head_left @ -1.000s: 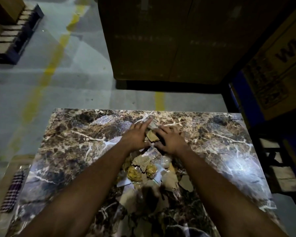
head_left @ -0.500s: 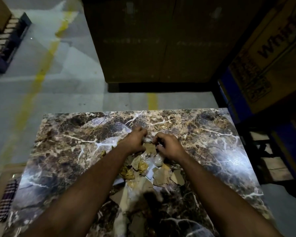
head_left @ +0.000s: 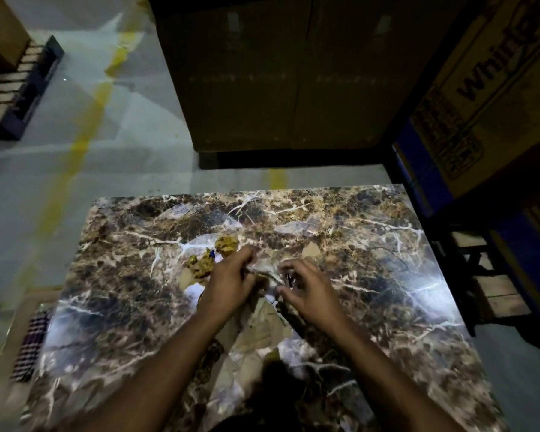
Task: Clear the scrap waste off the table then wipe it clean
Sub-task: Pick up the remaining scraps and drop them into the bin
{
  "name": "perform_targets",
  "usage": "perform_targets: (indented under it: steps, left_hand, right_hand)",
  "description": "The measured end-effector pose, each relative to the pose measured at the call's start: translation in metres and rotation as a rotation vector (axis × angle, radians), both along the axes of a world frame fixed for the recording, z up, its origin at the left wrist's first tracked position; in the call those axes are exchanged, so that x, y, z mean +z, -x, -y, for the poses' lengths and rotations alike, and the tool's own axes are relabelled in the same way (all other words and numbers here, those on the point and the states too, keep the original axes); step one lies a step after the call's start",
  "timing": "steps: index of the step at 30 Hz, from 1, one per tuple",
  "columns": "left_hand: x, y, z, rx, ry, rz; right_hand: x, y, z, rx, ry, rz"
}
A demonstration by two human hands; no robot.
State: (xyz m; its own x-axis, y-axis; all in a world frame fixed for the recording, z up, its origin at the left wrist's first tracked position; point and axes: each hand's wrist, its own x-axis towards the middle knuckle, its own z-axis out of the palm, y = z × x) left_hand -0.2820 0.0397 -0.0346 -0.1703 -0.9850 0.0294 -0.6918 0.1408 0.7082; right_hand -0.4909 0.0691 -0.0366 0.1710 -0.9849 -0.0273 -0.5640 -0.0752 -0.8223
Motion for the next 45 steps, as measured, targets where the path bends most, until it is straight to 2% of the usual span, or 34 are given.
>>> perform_targets:
  steps: [4,6,7,10,12,14,18,26,29,33,37,40,43,45]
  left_hand:
    - [-0.04,-0.014,-0.053,-0.019,-0.098,0.143]
    - [-0.044,-0.018,-0.066,-0.004,-0.066,0.186]
    - [-0.042,-0.023,-0.07,-0.002,-0.018,0.204]
    - [-0.031,-0.038,-0.075,0.032,0.074,0.23]
    - [-0.027,-0.048,-0.074,0.179,0.022,0.21]
    - [-0.034,-0.058,-0.066,0.349,-0.081,0.153]
    - [-0.055,-0.054,-0.053,0.366,-0.266,-0.066]
    - [-0.074,-0.002,-0.064,0.411,-0.17,-0.269]
    - [-0.082,0.008,-0.062,0.469,-0.116,-0.332]
    - [-0.084,0.02,-0.054,0.532,-0.06,-0.53]
    - [-0.078,0.025,-0.046,0.63,-0.097,-0.721]
    - [-0.067,0.024,-0.036,0.614,-0.138,-0.837]
    - [-0.042,0.024,-0.027,0.546,-0.116,-0.862]
    - [-0.03,0.027,-0.025,0.524,-0.087,-0.884]
  right_hand:
    - [-0.028,-0.013,-0.026,0.25,-0.061,-0.35]
    - [-0.03,-0.007,-0.03,0.286,-0.086,-0.512]
    - [-0.029,-0.002,-0.03,0.26,-0.087,-0.521]
    - [-0.023,0.023,-0.021,0.026,-0.076,-0.415]
    - [-0.028,0.04,-0.011,-0.148,-0.08,-0.398]
    - [-0.036,0.048,-0.003,-0.221,-0.152,-0.389]
    - [-0.051,0.015,-0.007,-0.13,-0.252,-0.232]
    - [-0.063,-0.058,-0.014,-0.097,-0.126,-0.145]
    - [-0.067,-0.074,-0.014,-0.148,-0.107,0.015]
    - [-0.059,-0.093,-0.01,-0.23,-0.131,0.294]
    - [-0.049,-0.112,-0.004,-0.256,-0.178,0.501]
    - [-0.04,-0.12,-0.001,-0.299,-0.184,0.546]
    - [-0.028,-0.125,-0.003,-0.376,-0.146,0.583]
    - [-0.019,-0.127,-0.004,-0.462,-0.198,0.613]
